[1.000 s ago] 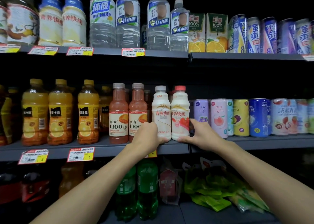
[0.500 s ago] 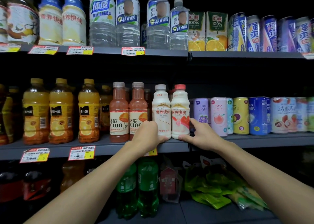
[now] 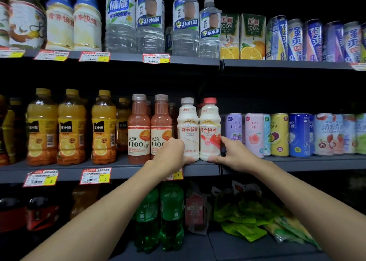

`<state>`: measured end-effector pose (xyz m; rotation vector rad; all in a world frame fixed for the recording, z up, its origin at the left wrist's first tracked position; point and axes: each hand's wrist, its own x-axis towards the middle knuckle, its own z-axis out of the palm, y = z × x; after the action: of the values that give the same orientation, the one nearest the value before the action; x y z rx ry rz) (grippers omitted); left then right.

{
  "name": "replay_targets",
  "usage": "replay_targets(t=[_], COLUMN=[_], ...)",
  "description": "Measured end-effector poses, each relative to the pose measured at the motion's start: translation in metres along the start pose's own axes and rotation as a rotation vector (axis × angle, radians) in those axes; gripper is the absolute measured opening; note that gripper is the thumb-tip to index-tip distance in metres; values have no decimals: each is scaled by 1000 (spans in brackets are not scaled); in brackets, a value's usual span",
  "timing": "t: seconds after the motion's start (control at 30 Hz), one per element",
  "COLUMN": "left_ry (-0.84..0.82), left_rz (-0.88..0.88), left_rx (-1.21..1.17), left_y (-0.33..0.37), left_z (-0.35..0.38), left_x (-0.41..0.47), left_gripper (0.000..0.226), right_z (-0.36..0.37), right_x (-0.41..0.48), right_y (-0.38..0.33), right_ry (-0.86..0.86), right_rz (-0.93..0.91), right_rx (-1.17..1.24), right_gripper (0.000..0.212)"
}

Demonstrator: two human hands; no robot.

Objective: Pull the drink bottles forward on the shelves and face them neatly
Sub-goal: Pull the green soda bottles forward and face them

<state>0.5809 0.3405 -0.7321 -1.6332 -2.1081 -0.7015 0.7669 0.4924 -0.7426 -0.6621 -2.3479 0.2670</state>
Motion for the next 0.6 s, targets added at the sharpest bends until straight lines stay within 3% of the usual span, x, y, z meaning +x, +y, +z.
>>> replay_targets(t=[0.3, 0.4, 0.5, 0.6], left_ry=[66, 218, 384, 585], left_rz=[18, 41, 117, 229], left_rx=[19, 30, -15, 8], left_y=[2, 0, -4, -7], left_z=[-7, -9, -3, 8], left_x=[-11, -21, -36, -57], left_gripper=[54, 52, 44, 38], right_z=[0, 8, 25, 45], right_x=[-13, -23, -35, -51], right_y=[-15, -25, -33, -41], right_ry=[78, 199, 396, 582], right_rz=[38, 61, 123, 58], right_rx=[-79, -195, -182, -137], right_gripper=[79, 72, 65, 46])
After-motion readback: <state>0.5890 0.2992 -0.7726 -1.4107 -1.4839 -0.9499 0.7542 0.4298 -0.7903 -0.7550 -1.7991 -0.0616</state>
